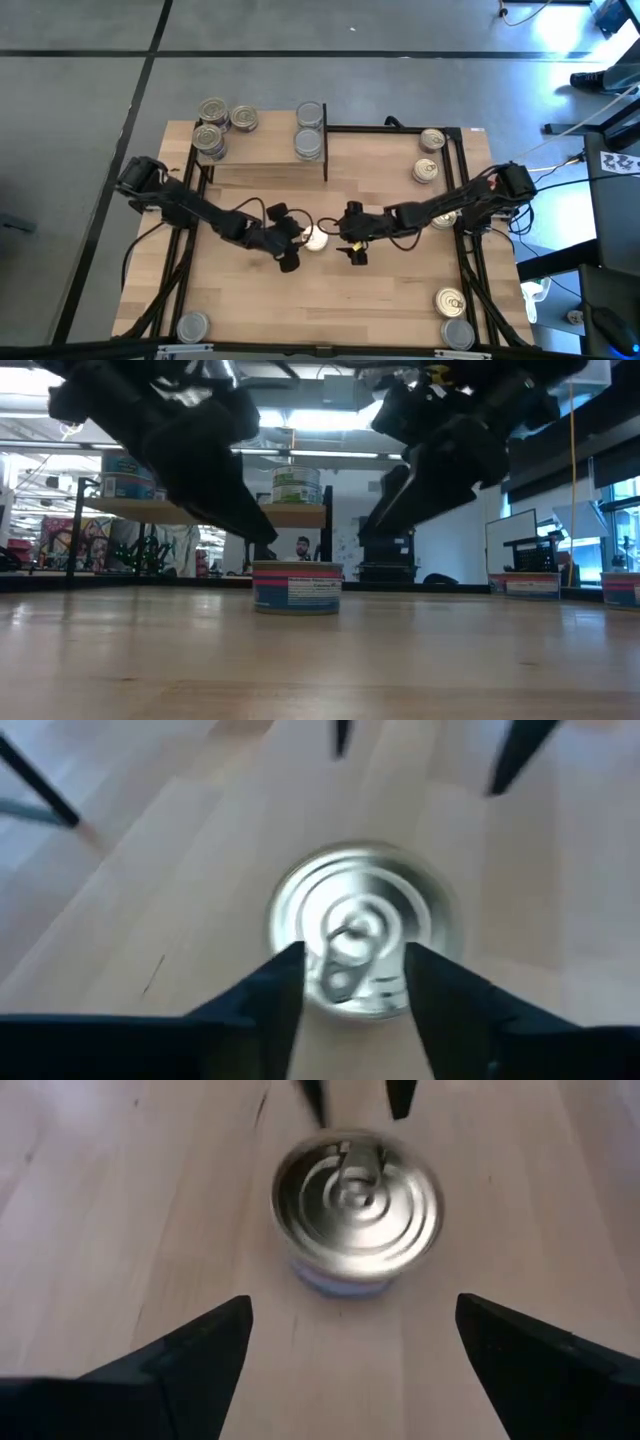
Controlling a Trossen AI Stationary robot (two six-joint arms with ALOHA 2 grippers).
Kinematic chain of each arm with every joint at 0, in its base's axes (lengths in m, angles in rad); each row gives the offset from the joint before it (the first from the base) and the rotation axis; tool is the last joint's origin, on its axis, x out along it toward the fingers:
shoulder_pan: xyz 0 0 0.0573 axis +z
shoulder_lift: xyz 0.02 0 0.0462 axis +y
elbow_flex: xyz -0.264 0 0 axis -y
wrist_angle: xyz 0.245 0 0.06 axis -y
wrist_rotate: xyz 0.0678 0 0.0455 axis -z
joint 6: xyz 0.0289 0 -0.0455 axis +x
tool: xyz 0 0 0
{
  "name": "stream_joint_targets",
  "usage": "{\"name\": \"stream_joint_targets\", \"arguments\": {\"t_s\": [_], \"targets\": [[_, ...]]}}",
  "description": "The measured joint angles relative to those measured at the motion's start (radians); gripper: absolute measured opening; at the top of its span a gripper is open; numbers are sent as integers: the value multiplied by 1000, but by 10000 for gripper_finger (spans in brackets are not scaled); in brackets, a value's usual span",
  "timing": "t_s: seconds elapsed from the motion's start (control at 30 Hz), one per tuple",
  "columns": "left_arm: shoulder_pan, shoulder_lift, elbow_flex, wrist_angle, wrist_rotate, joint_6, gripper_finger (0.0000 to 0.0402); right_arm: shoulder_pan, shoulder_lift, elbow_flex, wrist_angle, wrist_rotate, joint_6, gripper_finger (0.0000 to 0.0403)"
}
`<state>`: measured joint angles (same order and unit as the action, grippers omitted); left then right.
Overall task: Stack canned seafood by type on shelf
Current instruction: Stack the blue tuna can on top of the blue tuna can on the shelf
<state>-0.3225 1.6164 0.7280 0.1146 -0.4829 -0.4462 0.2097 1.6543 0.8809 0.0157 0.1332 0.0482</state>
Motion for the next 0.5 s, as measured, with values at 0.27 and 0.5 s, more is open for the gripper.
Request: {"name": "stream_joint_targets", "arguments": {"t_s": [0.27,0.5], "targets": [[30,34,2,14,38,35,67,0,1,-43,99,-2,18,351],[29,60,2,10,38,44,37,0,1,-43,99,-3,18,351]]}}
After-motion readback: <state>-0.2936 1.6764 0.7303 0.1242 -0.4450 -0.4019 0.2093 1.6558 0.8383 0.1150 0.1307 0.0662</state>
